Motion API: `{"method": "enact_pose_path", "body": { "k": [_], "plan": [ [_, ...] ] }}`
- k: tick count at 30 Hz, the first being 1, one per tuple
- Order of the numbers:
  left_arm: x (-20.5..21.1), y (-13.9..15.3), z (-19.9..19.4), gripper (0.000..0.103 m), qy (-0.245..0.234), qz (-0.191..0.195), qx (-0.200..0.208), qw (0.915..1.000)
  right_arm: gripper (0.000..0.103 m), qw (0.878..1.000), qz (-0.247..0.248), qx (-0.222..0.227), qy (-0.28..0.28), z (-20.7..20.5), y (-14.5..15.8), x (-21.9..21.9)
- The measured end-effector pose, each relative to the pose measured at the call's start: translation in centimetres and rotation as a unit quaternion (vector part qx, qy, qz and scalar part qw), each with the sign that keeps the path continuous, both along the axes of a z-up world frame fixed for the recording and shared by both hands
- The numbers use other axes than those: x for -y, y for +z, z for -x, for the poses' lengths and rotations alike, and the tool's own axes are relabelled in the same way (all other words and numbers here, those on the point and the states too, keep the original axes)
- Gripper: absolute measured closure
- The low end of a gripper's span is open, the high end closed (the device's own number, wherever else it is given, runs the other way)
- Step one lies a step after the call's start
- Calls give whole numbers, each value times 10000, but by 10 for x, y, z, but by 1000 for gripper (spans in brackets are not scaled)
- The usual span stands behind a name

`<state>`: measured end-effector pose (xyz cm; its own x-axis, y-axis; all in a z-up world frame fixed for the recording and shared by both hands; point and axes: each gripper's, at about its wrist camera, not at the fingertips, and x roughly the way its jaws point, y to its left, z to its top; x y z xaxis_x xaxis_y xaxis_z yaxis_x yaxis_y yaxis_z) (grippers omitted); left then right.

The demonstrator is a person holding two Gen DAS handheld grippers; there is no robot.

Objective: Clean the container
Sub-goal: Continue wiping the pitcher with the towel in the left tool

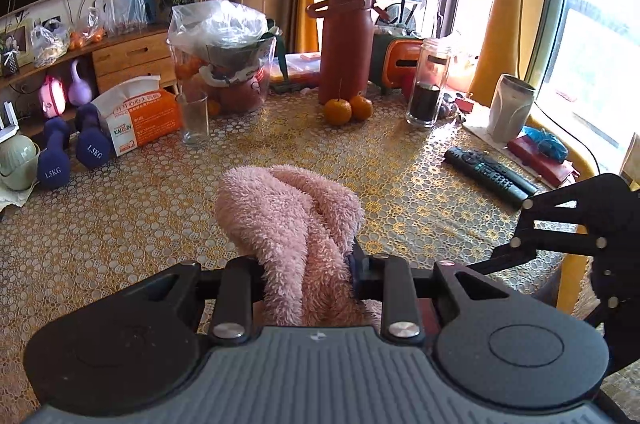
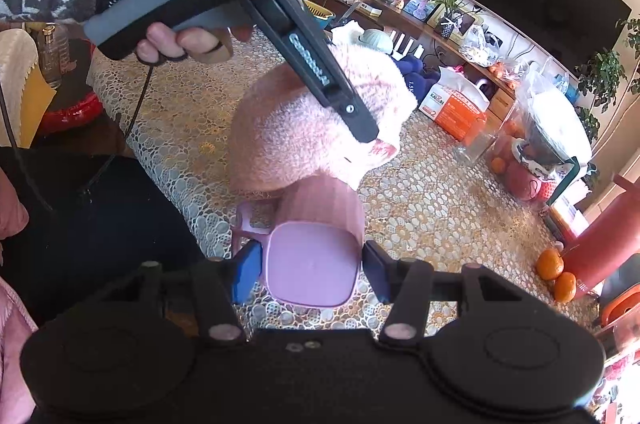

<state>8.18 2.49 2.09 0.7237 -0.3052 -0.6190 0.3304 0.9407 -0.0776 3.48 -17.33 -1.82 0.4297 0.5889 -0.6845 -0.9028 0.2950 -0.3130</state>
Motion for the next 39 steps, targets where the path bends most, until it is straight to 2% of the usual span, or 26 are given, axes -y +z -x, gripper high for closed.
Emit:
{"method": "enact_pose_path", "body": {
  "k": [8, 12, 17, 26, 34, 39],
  "plan": [
    [29, 14, 30, 76, -521, -15, 131, 9986, 49, 10000, 15, -42, -81, -5, 1, -6],
    [45, 3, 32, 76, -741, -126, 39, 9972, 49, 10000, 24, -20, -73, -5, 1, -7],
    [49, -9, 25, 76, -790, -73, -70, 9968, 49, 10000, 22, -15, -68, -5, 1, -7],
    [31, -22, 5, 76, -447, -220, -246, 9985, 49, 9999, -50, -70, -92, -9, 2, -6],
    [10, -39, -19, 76, -101, -216, -471, 9986, 49, 9995, -153, -208, -180, -12, 1, -3],
    [0, -48, -29, 76, 51, -201, -477, 9986, 49, 9988, -251, -317, -276, -15, 1, 1]
  ]
}}
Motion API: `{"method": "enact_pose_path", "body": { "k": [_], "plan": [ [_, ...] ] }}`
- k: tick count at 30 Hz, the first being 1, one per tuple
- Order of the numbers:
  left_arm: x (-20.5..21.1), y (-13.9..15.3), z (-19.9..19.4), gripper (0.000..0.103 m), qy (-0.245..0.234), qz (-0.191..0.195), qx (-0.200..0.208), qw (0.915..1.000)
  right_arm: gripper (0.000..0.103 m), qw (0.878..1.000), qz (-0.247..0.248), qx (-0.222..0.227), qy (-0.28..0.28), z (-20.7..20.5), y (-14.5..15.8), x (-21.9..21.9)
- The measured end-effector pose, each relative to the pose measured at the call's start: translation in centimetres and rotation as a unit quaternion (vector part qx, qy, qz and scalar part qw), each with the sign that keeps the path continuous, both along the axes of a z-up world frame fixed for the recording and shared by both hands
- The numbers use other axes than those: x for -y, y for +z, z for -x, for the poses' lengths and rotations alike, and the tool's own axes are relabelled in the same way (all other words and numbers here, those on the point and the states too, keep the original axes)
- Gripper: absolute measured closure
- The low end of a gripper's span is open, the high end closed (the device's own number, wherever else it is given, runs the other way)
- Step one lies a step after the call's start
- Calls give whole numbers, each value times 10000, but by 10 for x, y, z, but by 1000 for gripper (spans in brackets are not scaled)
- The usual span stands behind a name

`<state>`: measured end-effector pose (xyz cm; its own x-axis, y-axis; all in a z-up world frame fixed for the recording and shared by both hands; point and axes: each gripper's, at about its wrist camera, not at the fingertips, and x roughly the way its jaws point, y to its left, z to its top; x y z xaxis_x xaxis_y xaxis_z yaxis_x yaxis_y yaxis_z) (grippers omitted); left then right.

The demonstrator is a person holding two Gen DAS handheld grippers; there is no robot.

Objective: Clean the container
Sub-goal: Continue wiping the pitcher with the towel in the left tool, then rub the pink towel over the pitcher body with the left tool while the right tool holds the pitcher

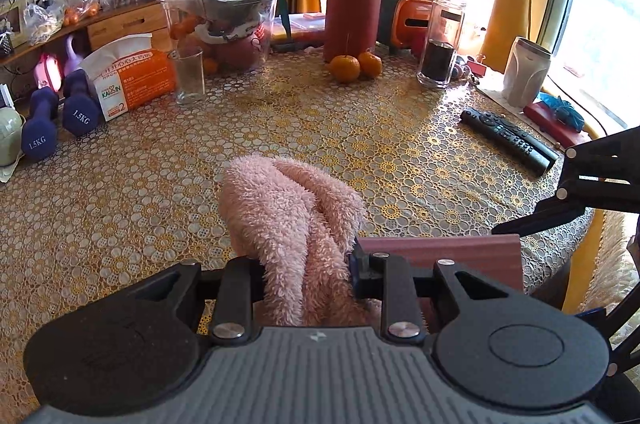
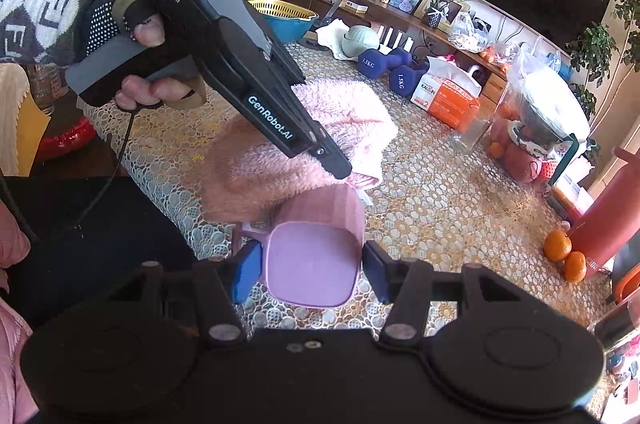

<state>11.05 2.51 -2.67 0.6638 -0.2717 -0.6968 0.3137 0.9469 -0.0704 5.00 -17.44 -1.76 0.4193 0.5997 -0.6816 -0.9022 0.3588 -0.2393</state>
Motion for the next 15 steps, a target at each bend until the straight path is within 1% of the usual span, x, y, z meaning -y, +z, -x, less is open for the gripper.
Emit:
{"method": "enact_pose_path", "body": {
  "k": [5, 9, 12, 15],
  "plan": [
    [-12, -3, -4, 76, 228, -13, -27, 9997, 49, 9998, -117, -126, -127, -3, -1, 4],
    [-24, 11, 6, 76, 336, 235, 55, 9991, 49, 9986, -279, -338, -285, -9, 0, 9],
    [-22, 28, 19, 76, 237, 275, 212, 9991, 49, 9976, -374, -434, -393, -14, -1, 12],
    [-15, 44, 33, 76, 47, 356, 387, 9986, 49, 9976, -371, -423, -409, -13, -1, 11]
  ]
}}
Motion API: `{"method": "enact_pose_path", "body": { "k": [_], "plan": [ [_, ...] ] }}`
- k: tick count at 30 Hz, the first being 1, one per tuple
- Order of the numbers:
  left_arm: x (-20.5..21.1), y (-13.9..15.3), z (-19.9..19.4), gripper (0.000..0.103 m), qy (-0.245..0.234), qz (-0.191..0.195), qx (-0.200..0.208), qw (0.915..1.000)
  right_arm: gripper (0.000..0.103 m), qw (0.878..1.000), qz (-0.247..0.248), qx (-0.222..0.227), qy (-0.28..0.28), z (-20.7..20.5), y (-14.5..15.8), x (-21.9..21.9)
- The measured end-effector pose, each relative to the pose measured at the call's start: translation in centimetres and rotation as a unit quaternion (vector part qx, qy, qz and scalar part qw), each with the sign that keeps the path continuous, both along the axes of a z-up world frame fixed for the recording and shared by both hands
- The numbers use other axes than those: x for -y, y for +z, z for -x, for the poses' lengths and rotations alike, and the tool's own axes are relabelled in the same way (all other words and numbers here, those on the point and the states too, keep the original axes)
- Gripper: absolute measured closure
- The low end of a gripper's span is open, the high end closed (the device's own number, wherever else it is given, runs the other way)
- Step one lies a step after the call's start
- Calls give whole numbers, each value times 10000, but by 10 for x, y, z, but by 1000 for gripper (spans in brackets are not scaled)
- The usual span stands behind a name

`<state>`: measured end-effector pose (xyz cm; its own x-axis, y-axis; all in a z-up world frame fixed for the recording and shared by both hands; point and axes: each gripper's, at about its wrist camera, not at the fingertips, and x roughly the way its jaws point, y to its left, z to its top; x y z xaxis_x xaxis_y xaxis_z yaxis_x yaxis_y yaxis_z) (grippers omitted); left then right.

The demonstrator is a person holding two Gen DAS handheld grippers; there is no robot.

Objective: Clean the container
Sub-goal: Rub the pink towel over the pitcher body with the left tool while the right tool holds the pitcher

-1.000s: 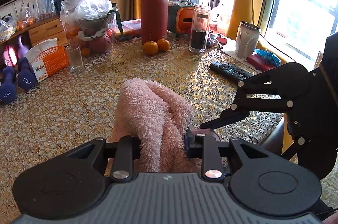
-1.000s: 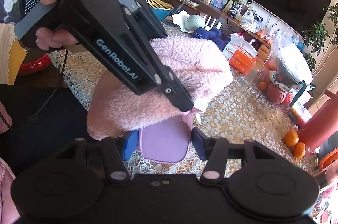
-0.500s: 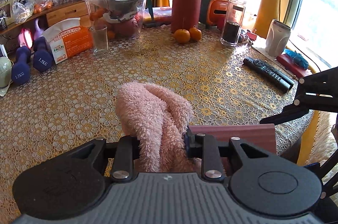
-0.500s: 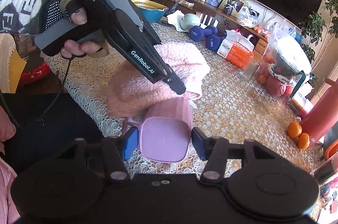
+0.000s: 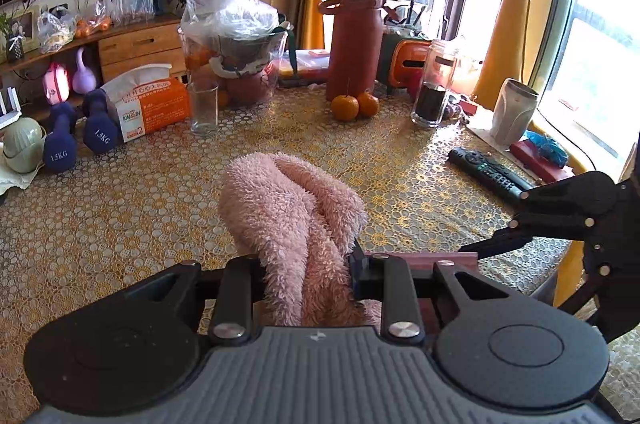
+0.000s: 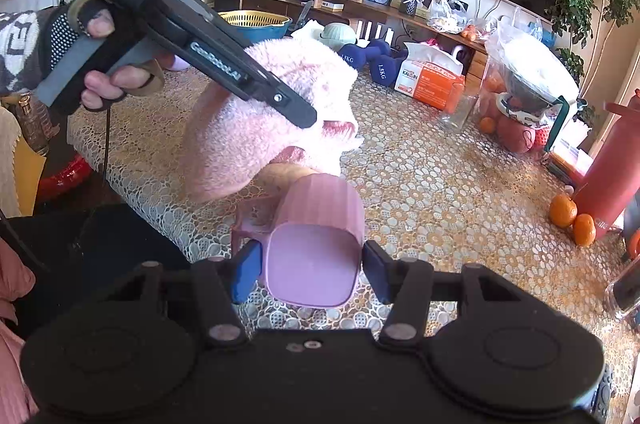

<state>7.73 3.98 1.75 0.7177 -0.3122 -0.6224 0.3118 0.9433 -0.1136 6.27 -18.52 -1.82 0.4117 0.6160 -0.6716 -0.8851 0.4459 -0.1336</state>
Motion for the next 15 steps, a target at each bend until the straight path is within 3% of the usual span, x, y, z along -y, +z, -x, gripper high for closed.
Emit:
{"method": "enact_pose_path", "body": {
  "k": [6, 15],
  "plan": [
    [28, 16, 21, 76, -353, 1, 239, 9991, 49, 10000, -10, -19, -49, 1, 0, 0],
    [73, -5, 22, 76, -827, -498, 261, 9950, 49, 9999, -55, -67, -125, 2, 1, 0]
  ]
}}
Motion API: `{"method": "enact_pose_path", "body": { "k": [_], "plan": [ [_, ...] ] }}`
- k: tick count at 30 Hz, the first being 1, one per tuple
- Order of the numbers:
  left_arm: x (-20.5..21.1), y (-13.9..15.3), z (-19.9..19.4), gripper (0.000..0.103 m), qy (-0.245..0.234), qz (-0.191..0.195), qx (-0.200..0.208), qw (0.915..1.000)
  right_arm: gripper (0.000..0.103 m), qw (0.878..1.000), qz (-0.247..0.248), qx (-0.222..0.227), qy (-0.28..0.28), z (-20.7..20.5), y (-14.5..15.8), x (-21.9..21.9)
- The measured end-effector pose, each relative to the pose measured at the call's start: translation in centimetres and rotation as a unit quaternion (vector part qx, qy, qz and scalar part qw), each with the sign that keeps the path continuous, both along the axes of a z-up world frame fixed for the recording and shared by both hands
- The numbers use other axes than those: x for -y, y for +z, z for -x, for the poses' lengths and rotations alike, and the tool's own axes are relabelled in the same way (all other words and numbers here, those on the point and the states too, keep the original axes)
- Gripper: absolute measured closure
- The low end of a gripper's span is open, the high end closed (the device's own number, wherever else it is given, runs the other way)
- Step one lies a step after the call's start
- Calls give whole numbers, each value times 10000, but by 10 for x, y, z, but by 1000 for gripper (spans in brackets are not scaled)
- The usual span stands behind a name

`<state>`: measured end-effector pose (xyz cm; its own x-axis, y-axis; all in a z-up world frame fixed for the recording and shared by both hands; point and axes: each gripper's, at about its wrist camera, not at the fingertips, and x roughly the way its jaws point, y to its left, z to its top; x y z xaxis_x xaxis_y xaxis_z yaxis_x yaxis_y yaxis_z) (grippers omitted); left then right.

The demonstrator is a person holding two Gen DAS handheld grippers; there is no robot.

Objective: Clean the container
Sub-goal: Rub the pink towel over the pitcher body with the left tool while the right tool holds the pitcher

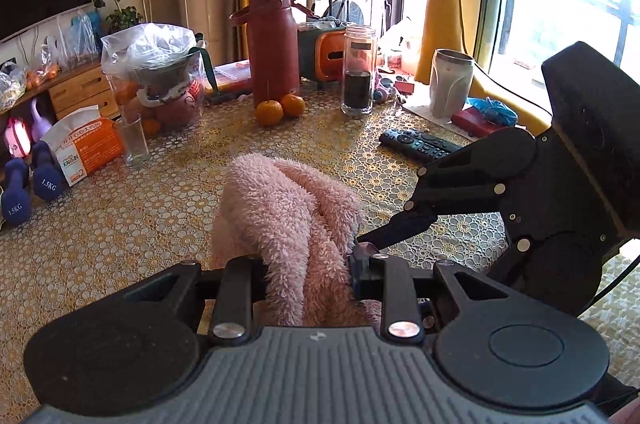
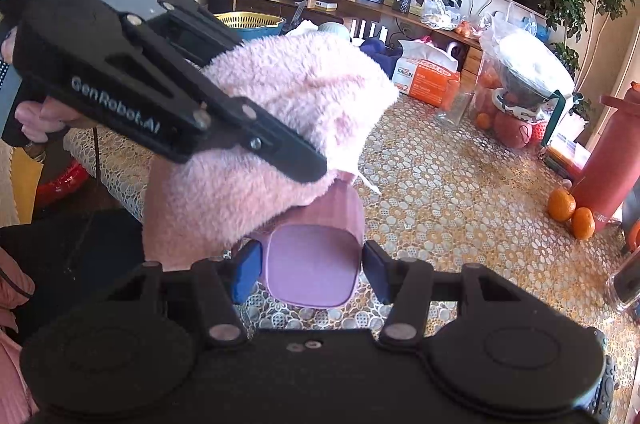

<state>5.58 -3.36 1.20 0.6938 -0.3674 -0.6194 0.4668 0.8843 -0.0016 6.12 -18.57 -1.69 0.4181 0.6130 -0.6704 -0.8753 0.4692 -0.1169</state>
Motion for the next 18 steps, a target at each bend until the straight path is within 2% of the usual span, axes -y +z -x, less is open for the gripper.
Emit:
{"method": "enact_pose_path", "body": {
  "k": [18],
  "plan": [
    [-21, -26, -38, 77, 475, -224, -206, 9984, 49, 9999, -60, -106, -34, -1, -2, 2]
  ]
}}
